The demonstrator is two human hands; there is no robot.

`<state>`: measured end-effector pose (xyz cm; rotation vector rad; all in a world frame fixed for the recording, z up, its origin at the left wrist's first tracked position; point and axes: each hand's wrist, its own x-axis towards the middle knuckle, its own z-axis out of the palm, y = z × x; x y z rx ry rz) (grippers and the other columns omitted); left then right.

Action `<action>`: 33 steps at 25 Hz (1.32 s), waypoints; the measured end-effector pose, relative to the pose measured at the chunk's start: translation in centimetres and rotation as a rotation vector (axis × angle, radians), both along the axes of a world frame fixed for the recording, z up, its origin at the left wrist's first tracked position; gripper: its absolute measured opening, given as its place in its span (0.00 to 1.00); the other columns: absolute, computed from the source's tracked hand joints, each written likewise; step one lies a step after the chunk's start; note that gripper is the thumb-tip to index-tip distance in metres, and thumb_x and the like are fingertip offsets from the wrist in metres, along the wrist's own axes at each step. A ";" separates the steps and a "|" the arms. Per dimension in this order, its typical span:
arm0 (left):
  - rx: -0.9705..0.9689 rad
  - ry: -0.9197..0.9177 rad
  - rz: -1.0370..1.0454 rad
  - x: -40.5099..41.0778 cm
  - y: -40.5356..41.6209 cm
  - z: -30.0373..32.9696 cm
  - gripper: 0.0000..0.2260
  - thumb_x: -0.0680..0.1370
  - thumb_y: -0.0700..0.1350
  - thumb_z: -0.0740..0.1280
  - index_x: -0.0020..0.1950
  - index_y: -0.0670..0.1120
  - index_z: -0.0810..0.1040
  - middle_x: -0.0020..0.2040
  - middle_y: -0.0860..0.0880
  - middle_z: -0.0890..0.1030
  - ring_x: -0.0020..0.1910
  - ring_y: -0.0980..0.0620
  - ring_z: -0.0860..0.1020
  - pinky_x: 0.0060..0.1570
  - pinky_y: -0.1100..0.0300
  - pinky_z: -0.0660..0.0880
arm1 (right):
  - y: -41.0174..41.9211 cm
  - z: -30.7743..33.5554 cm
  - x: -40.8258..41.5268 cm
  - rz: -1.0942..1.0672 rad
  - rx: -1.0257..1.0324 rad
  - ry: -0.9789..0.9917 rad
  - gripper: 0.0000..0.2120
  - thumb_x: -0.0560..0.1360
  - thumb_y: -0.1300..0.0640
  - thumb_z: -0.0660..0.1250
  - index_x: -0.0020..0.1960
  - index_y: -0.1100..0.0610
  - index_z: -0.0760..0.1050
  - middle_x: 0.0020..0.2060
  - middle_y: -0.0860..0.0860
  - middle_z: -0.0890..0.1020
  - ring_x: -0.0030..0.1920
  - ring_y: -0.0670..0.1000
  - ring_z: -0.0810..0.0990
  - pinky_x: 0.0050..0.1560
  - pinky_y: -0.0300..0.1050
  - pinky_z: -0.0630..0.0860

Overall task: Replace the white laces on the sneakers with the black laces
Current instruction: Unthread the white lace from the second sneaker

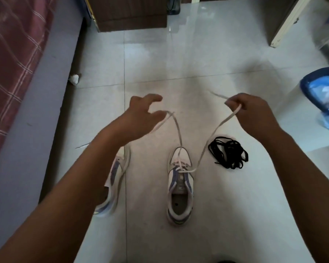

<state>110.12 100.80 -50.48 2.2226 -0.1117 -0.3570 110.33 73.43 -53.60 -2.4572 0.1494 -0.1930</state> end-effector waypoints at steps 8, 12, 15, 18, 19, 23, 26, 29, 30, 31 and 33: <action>0.306 0.308 -0.222 -6.6 -3.3 -14.4 0.12 0.79 0.46 0.62 0.57 0.41 0.77 0.56 0.41 0.78 0.53 0.44 0.77 0.52 0.56 0.72 | 3.1 -12.0 -7.2 0.173 -0.094 0.793 0.26 0.76 0.51 0.65 0.70 0.59 0.62 0.59 0.59 0.76 0.55 0.56 0.76 0.51 0.44 0.69; 0.389 0.231 -0.145 -7.7 -5.7 -17.0 0.15 0.76 0.48 0.63 0.60 0.44 0.70 0.58 0.43 0.71 0.55 0.43 0.74 0.51 0.51 0.74 | 7.8 -13.9 -9.2 0.109 0.199 0.820 0.15 0.75 0.49 0.66 0.54 0.56 0.66 0.51 0.55 0.78 0.45 0.51 0.74 0.38 0.42 0.67; 0.439 0.155 -0.113 -7.7 -6.8 -17.5 0.13 0.76 0.44 0.62 0.59 0.43 0.69 0.57 0.42 0.70 0.54 0.42 0.73 0.48 0.50 0.74 | 9.0 -13.6 -8.1 0.064 0.249 0.751 0.15 0.74 0.50 0.66 0.53 0.58 0.67 0.51 0.55 0.77 0.48 0.52 0.76 0.41 0.43 0.69; 0.477 0.037 -0.161 -8.5 -7.0 -18.0 0.11 0.77 0.40 0.60 0.59 0.41 0.69 0.57 0.42 0.69 0.52 0.43 0.72 0.41 0.54 0.70 | 9.2 -13.6 -7.9 0.097 0.243 0.752 0.14 0.75 0.53 0.66 0.53 0.59 0.66 0.53 0.58 0.77 0.52 0.56 0.77 0.45 0.45 0.70; 0.479 0.006 -0.183 -8.7 -6.9 -18.3 0.10 0.77 0.39 0.60 0.58 0.41 0.70 0.58 0.42 0.68 0.52 0.43 0.72 0.40 0.56 0.69 | 9.0 -13.6 -8.1 0.099 0.268 0.750 0.14 0.75 0.54 0.66 0.54 0.60 0.66 0.53 0.59 0.77 0.52 0.56 0.77 0.45 0.45 0.71; 0.530 -0.016 -0.218 -8.9 -7.1 -18.5 0.11 0.77 0.38 0.61 0.59 0.40 0.70 0.62 0.41 0.66 0.53 0.43 0.71 0.40 0.58 0.67 | 8.0 -13.5 -8.9 0.109 0.361 0.759 0.20 0.74 0.56 0.68 0.60 0.60 0.64 0.51 0.57 0.78 0.45 0.50 0.76 0.36 0.36 0.69; 0.556 -0.024 -0.290 -8.9 -7.2 -18.7 0.14 0.77 0.40 0.63 0.62 0.41 0.69 0.65 0.41 0.63 0.56 0.43 0.70 0.41 0.56 0.68 | 8.5 -13.7 -9.2 0.054 0.271 0.702 0.15 0.74 0.57 0.66 0.55 0.59 0.64 0.46 0.55 0.78 0.42 0.51 0.76 0.34 0.39 0.68; 0.457 0.065 -0.276 -8.5 -7.0 -18.5 0.12 0.76 0.42 0.65 0.59 0.45 0.73 0.63 0.43 0.65 0.58 0.42 0.69 0.47 0.53 0.71 | 8.9 -13.9 -9.6 0.010 0.225 0.621 0.08 0.74 0.60 0.64 0.50 0.60 0.66 0.43 0.56 0.77 0.42 0.54 0.75 0.38 0.44 0.68; 0.343 0.141 -0.177 -8.2 -6.9 -18.1 0.07 0.75 0.41 0.65 0.53 0.44 0.75 0.59 0.43 0.66 0.56 0.42 0.70 0.50 0.52 0.71 | 8.8 -14.0 -9.8 0.025 0.218 0.599 0.06 0.74 0.61 0.63 0.49 0.59 0.67 0.42 0.56 0.77 0.42 0.54 0.75 0.39 0.44 0.68; 0.212 0.198 -0.075 -7.8 -6.7 -17.7 0.03 0.74 0.38 0.64 0.47 0.43 0.75 0.55 0.43 0.67 0.54 0.43 0.70 0.52 0.52 0.71 | 8.7 -14.2 -10.0 0.044 0.213 0.581 0.05 0.74 0.61 0.63 0.48 0.60 0.69 0.43 0.56 0.77 0.42 0.54 0.75 0.39 0.43 0.67; 0.012 0.213 -0.032 -7.4 -6.0 -16.8 0.05 0.73 0.32 0.63 0.39 0.39 0.76 0.46 0.40 0.70 0.46 0.47 0.71 0.48 0.55 0.71 | 8.6 -14.4 -10.3 0.065 0.196 0.561 0.07 0.74 0.62 0.64 0.52 0.60 0.71 0.47 0.58 0.78 0.45 0.56 0.76 0.41 0.44 0.68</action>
